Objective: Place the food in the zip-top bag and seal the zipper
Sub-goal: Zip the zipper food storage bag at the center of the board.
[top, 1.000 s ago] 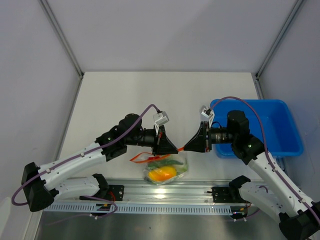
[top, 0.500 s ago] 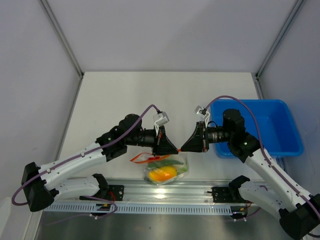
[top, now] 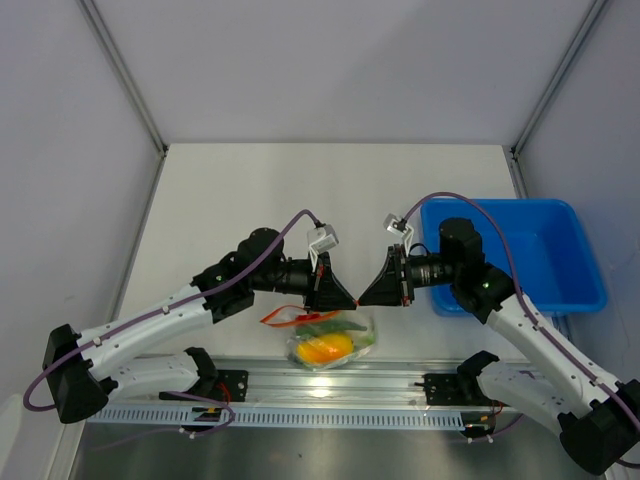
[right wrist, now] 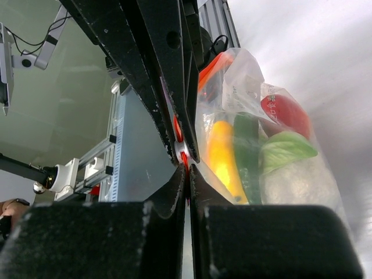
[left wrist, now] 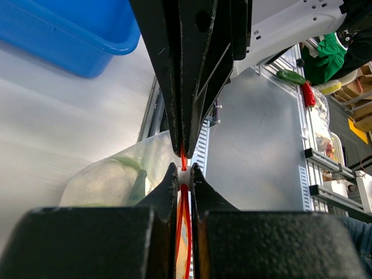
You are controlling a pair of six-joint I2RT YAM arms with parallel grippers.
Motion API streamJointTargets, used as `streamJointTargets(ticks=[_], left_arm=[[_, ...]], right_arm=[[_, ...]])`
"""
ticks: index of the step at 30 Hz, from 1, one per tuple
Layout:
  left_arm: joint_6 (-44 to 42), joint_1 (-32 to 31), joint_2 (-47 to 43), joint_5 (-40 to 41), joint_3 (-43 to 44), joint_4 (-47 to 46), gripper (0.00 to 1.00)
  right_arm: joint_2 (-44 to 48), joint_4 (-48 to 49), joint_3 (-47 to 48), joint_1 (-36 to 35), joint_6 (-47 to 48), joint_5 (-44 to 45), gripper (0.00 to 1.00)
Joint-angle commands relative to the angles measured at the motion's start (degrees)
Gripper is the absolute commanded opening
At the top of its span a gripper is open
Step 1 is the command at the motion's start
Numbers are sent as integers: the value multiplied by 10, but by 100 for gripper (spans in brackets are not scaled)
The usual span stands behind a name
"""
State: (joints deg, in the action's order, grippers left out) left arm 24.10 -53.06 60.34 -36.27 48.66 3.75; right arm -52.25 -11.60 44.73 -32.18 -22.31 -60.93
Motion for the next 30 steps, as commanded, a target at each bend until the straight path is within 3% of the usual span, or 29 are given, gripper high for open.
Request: streamJointTargets(ticks=[1, 6, 17, 30], left_arm=[[-1, 4, -7, -13, 8, -25, 1], [-4, 4, -8, -1, 10, -9, 0], [-18, 4, -30, 78, 21, 101, 1], [-36, 4, -109, 153, 13, 204, 1]], right_arm=[[-5, 20, 19, -7, 13, -9, 2], [-7, -21, 33, -15, 37, 35, 0], [7, -109, 49, -15, 88, 233, 0], [29, -139, 58, 37, 90, 274, 0]])
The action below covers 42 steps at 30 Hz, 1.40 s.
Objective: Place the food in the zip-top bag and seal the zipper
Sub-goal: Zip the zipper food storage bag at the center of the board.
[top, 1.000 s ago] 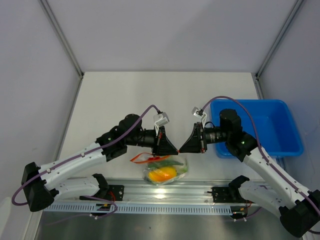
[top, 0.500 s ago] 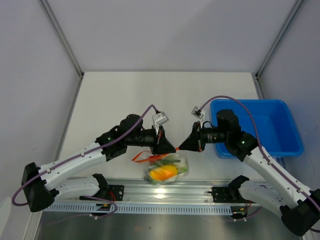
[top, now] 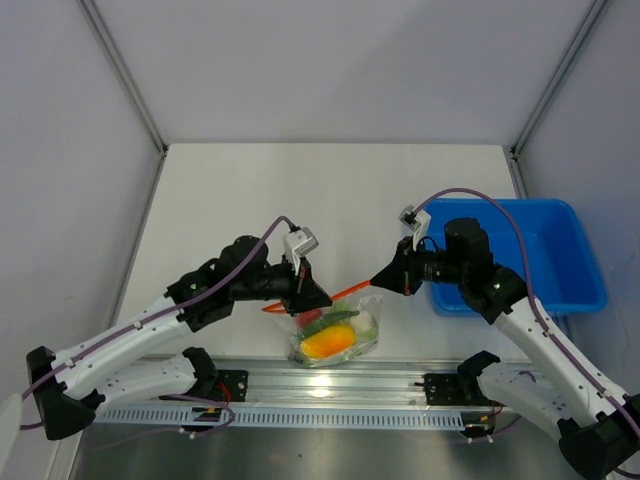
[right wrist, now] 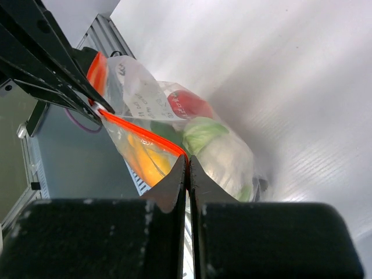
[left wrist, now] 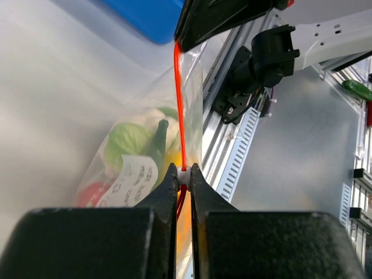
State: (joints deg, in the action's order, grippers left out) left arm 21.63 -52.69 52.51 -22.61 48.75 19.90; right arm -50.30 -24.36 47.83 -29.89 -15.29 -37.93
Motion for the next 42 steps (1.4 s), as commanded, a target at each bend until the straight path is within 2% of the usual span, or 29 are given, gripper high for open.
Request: streamJointTargets(ticks=[1, 16, 24, 29, 34, 37, 42], left_arm=[[-11, 0, -46, 21, 7, 56, 1], [38, 0, -233, 150, -30, 222, 1], [82, 0, -275, 191, -34, 277, 3], [126, 0, -292, 271, -13, 341, 2], [156, 0, -316, 302, -6, 386, 1], [170, 0, -330, 317, -1, 404, 3], [171, 0, -345, 314, -3, 393, 15]], right_arm=[[12, -10, 27, 15, 20, 44, 0], [14, -12, 22, 19, 16, 42, 0], [13, -10, 16, 19, 15, 40, 0], [12, -8, 10, 19, 14, 45, 0], [1, 0, 10, 19, 12, 43, 0], [-5, 2, 11, 19, 14, 40, 0], [-13, 14, 9, 19, 8, 29, 0]])
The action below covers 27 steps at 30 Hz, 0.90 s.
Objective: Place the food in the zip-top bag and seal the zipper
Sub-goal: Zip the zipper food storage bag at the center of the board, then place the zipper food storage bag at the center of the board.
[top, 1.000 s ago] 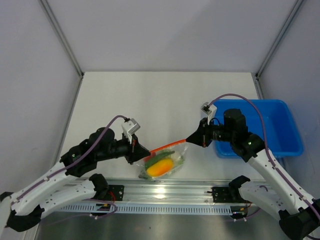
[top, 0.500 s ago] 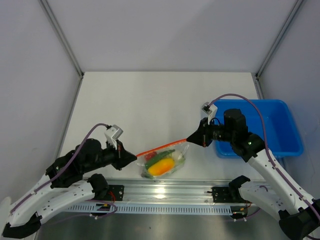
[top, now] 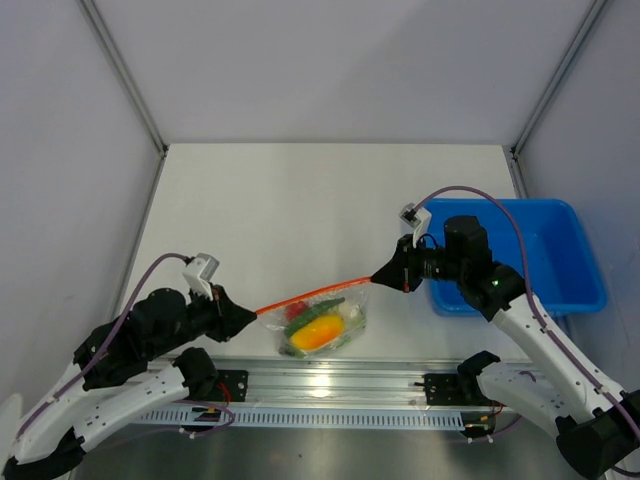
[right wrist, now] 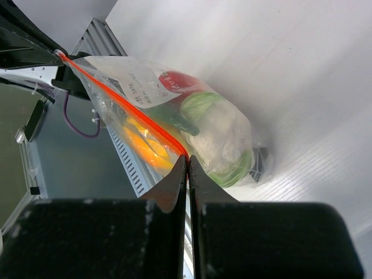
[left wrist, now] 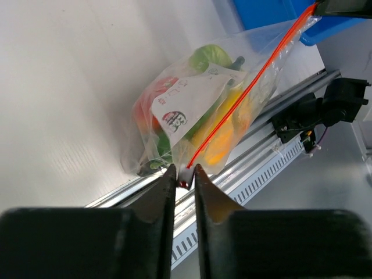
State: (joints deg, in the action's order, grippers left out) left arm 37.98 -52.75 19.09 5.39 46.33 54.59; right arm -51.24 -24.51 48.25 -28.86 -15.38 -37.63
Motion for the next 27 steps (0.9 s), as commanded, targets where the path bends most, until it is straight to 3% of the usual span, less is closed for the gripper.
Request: streamJointTargets(ticks=[1, 6, 10, 11, 13, 21, 27], left_arm=[[8, 1, -9, 33, 21, 44, 22], [-7, 1, 12, 9, 19, 22, 41], [-8, 1, 20, 15, 25, 18, 71], [-5, 1, 19, 21, 30, 18, 74], [-5, 1, 11, 28, 37, 23, 99], [19, 1, -30, 141, 108, 84, 100], [19, 1, -77, 122, 92, 54, 99]], right_arm=[[-10, 18, 6, 8, 9, 20, 0], [-25, 23, 15, -3, 10, 20, 0], [-40, 37, 23, -8, 4, 18, 0], [-43, 40, 25, -10, 4, 17, 0], [-54, 51, 31, -11, 1, 14, 0], [-143, 79, 102, -12, -4, 10, 0], [-257, 110, 184, -12, -19, 21, 0]])
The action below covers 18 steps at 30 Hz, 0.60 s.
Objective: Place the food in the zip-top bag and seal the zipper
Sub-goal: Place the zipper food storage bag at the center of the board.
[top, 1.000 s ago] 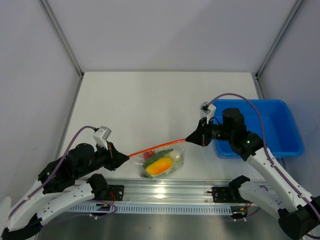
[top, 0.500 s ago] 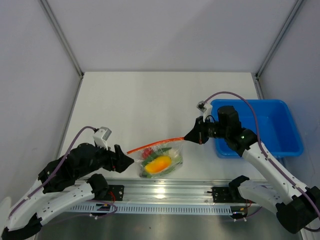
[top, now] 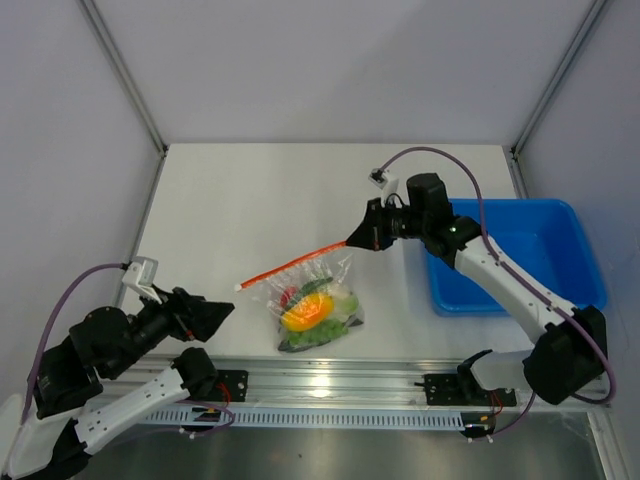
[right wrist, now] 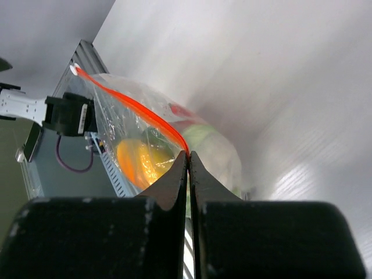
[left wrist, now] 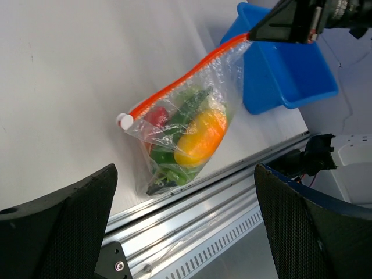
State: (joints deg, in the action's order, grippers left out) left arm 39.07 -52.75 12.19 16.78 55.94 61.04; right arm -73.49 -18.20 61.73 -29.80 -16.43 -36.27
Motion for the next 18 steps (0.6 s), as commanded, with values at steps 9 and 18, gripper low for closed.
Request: streamJointTargets(ticks=[9, 18], left_arm=[[3, 1, 11, -49, -17, -25, 100], [11, 1, -11, -57, -22, -15, 100]], right_arm=[[-247, 95, 238, 8, -45, 5, 0], [-500, 52, 549, 21, -93, 7, 0]])
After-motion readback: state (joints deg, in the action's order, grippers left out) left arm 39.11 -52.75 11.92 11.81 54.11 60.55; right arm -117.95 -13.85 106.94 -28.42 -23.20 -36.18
